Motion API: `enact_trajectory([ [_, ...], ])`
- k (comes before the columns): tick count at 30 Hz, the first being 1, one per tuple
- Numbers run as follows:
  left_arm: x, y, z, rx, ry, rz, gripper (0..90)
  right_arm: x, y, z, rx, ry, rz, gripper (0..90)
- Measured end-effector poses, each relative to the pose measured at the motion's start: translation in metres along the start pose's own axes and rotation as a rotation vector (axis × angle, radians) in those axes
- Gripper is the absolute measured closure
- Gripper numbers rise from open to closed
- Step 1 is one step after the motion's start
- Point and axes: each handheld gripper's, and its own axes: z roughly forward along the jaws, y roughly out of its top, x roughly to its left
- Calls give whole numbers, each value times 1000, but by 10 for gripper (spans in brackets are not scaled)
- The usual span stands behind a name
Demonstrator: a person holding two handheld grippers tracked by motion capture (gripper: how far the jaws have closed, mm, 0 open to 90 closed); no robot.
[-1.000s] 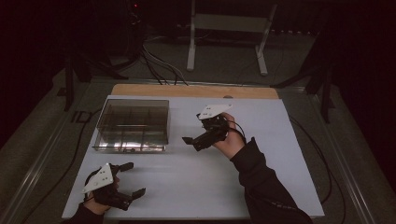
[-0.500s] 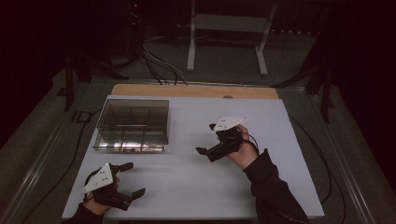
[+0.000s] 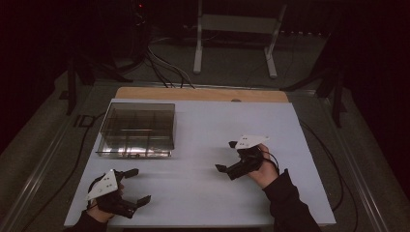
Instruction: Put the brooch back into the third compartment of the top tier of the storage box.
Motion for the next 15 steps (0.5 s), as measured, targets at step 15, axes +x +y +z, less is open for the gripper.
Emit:
enact_trajectory([
  [15, 0, 0, 0, -1, 1, -2, 6, 0, -51, -16, 12, -15, 29, 0],
])
